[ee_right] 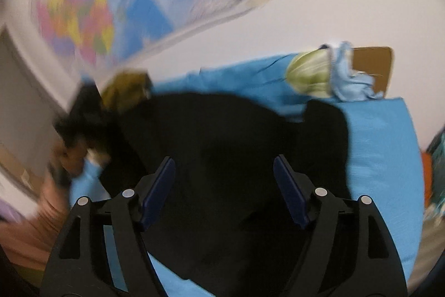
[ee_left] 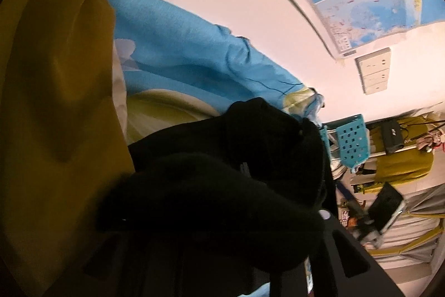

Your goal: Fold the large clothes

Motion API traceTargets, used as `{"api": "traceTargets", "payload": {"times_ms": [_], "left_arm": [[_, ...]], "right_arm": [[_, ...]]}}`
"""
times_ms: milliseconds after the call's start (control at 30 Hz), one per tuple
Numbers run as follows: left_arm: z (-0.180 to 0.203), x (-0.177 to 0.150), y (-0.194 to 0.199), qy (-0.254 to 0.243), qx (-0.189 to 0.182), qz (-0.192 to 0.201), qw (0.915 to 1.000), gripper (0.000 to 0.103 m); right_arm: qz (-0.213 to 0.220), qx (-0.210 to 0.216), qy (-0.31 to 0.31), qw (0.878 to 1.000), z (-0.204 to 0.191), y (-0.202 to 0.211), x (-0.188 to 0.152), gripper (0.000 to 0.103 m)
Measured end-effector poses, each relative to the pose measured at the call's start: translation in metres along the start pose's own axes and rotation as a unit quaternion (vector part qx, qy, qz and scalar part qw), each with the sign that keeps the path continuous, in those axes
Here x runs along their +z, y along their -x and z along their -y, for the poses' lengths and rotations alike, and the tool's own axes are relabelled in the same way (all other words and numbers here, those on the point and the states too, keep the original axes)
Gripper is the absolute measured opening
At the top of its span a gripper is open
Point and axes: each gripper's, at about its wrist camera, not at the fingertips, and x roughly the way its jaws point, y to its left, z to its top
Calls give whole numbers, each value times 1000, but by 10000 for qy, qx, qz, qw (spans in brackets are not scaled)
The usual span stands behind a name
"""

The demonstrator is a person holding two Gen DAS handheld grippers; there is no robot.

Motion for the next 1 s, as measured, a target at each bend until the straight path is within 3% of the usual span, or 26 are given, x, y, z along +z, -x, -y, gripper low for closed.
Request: {"api": "traceTargets", "payload": {"times_ms": [100,133,167,233,300,367,500,633,700,867,1000], "left_arm": [[14,-7,11,-174,-197,147,9995,38],[20,-11,16,-244,-269,226,9991,43],[27,-15,25,-345,-397,341,9980,56],[39,-22,40,-502,-445,621,9958,67],[50,-30,59,-797,-433,983,9910,69],[63,-40,70,-1218,-412,1222,9841,78],[75,-57,41,-1790,-27,958,9792,78],[66,-66,-24,-2050,847,343,9745,75],[53,-66,-46,-2001,1221,233,9719,69],[46,-63,-63,-2056,1458,204,9675,71],[40,-61,-68,-1966,1447,139,9696,72]], "right_arm": [[-321,-422,465,9975,-16,-34,-5,67],[-443,-588,577,9956,-18,-45,-6,59],[-505,-728,619,9941,-18,-53,-6,57],[-640,-838,581,9927,-14,-65,-6,46],[-685,-903,542,9921,-8,-70,-7,39],[-672,-914,476,9924,-2,-72,-6,39],[-631,-968,420,9924,-1,-79,-4,38],[-594,-953,259,9933,1,-77,-6,45],[-472,-855,162,9951,2,-65,-6,49],[-85,-781,93,9969,0,-27,-7,51],[-286,-1121,175,9931,10,-38,-14,52]]}}
